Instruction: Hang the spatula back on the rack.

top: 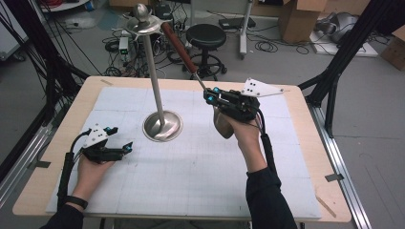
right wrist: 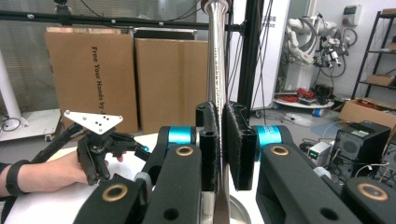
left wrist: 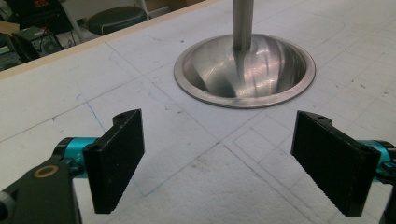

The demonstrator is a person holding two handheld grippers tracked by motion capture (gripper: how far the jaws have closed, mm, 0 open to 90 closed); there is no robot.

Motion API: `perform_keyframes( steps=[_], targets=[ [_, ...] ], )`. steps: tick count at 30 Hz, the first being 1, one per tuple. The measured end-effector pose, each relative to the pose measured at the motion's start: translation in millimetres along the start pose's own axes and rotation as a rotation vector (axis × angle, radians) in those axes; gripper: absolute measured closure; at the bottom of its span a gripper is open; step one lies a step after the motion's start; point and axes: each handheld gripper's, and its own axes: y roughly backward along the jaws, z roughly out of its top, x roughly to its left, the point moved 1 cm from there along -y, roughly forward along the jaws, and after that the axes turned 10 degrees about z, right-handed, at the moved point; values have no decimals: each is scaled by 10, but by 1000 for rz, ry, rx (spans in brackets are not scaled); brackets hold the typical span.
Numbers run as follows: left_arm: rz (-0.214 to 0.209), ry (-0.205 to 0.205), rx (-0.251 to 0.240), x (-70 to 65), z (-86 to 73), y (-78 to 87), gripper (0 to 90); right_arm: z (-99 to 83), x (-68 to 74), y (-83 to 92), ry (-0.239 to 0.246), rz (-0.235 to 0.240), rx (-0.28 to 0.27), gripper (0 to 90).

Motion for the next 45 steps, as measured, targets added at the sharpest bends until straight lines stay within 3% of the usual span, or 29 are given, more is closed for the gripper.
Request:
perform_keyframes(
  steps=[16,24,45],
  targets=[
    [0,-4,2,-2,0,1,179,-45,-21,-106,-11,-4,15,848],
    [0,1,0,-3,1,-3,179,-67,-35,-239,2,-16,26,847],
    [-2,-3,0,-9,0,-1,179,-192,-115,-659,-31,-12,85,848]
  ],
)
